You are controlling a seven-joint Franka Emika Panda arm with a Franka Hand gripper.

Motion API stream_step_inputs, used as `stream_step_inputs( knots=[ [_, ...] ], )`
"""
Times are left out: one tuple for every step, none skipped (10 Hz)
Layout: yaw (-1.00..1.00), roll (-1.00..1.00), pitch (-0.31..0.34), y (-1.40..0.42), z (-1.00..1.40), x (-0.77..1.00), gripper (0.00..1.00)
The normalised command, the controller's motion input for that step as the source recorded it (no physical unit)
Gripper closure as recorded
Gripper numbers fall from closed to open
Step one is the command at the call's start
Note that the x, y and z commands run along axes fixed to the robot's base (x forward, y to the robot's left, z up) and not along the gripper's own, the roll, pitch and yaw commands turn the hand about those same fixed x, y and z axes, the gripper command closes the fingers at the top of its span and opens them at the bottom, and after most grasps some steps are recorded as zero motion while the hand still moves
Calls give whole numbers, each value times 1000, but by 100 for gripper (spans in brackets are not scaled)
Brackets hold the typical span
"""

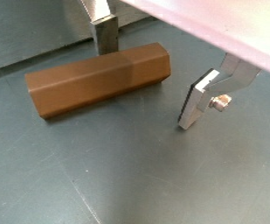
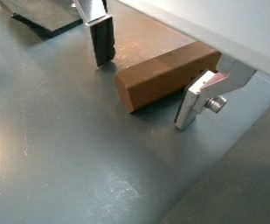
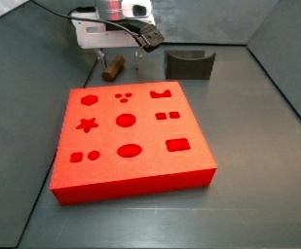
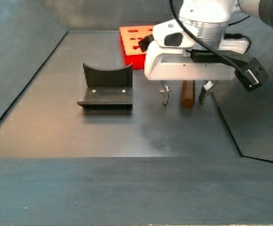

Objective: Pick up the hexagon object. Move up. Place the hexagon object on the fixture. Regrasp the hexagon object. Move to above the board. Insert the hexagon object.
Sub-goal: Pick up the hexagon object, then move up.

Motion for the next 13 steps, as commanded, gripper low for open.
stream_step_inputs(
  knots=[
    [0, 0, 0, 0, 0, 0, 100],
    [0, 0, 0, 0, 0, 0, 100],
    [0, 0, 0, 0, 0, 0, 100],
    [0, 0, 0, 0, 0, 0, 100],
    [0, 0, 0, 0, 0, 0, 100],
    [0, 0, 0, 0, 0, 0, 100],
    [0, 0, 0, 0, 0, 0, 100],
    [0, 0, 0, 0, 0, 0, 100],
    [0, 0, 0, 0, 0, 0, 100],
    [0, 0, 0, 0, 0, 0, 100],
    [0, 0, 0, 0, 0, 0, 100],
    [0, 0, 0, 0, 833, 0, 100],
    [17, -3, -6, -40, 832, 15, 100]
  ],
)
